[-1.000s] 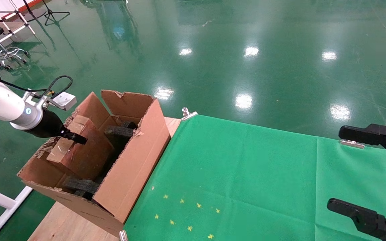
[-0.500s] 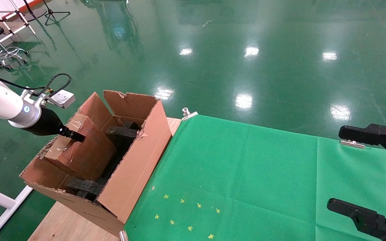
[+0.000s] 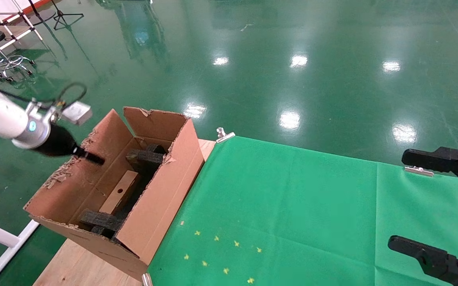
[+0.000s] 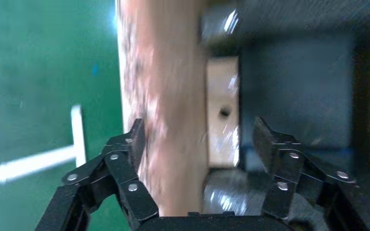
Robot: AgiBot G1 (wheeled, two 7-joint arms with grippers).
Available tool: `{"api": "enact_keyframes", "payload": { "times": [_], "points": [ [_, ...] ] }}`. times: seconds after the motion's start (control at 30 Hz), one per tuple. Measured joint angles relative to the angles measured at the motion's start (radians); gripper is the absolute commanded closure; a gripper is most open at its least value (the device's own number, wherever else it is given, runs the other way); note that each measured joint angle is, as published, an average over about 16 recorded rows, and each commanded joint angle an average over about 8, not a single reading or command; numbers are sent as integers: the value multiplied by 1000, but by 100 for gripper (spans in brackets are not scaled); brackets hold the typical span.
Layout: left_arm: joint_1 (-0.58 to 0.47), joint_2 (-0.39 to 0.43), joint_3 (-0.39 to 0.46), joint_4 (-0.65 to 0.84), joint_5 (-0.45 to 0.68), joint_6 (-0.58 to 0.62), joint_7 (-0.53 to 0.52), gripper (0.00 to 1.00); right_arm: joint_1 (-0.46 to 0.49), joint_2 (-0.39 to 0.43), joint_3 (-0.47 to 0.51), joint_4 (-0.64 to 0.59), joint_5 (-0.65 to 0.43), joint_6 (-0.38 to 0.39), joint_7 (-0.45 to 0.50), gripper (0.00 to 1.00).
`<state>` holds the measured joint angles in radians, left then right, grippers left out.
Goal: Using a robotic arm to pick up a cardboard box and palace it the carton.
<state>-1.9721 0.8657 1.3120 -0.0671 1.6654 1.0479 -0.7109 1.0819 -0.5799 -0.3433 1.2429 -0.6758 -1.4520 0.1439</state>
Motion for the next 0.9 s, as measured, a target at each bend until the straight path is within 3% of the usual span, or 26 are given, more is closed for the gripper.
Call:
{"api": "enact_keyframes", "payload": {
  "times": [0.47,0.9],
  "points": [
    [-117,-48,-56,-138,-77,76,66,0,0,0,0,0,0,0,0,0],
    [-19,-69,-153,-247,-162,116,111,0,0,0,0,0,0,0,0,0]
  ]
}}
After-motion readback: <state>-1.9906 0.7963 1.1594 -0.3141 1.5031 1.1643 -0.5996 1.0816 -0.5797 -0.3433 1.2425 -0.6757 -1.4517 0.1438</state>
